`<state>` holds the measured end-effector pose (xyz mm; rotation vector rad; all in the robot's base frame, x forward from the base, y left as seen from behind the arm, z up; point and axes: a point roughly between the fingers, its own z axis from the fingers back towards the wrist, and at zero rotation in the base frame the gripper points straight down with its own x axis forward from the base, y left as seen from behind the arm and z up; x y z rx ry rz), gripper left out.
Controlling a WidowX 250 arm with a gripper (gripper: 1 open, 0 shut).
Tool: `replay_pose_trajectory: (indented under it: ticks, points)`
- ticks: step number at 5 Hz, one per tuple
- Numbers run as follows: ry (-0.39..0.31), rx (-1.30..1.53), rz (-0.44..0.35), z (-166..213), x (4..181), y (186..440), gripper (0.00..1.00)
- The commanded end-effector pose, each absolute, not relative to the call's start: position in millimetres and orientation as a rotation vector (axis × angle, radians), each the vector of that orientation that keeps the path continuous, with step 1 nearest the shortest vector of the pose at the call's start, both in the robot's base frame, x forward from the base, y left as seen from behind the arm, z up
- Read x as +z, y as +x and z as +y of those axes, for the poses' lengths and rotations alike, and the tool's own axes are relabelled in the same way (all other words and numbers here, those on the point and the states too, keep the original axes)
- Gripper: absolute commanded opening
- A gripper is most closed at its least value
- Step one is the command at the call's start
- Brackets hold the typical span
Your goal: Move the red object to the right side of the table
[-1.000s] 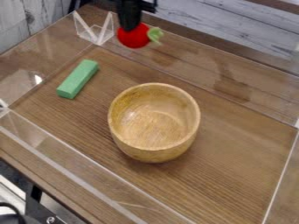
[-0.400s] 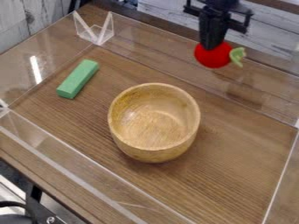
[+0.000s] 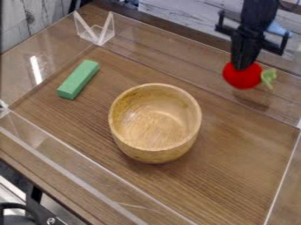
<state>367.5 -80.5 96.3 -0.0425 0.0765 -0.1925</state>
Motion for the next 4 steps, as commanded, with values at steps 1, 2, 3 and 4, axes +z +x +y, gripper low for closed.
replay_pose_trajectory:
  ticks: [1,2,3,4]
  points:
    - [-0.054,-0.199,0.014,-85.9,109.4,374.0,0.00]
    - [-0.055,-0.195,0.026,-83.3,102.7,371.6,1.00]
    - [-0.055,-0.194,0.038,-82.2,95.7,371.0,0.00]
    - [-0.064,-0.202,0.074,-87.4,85.1,351.6,1.00]
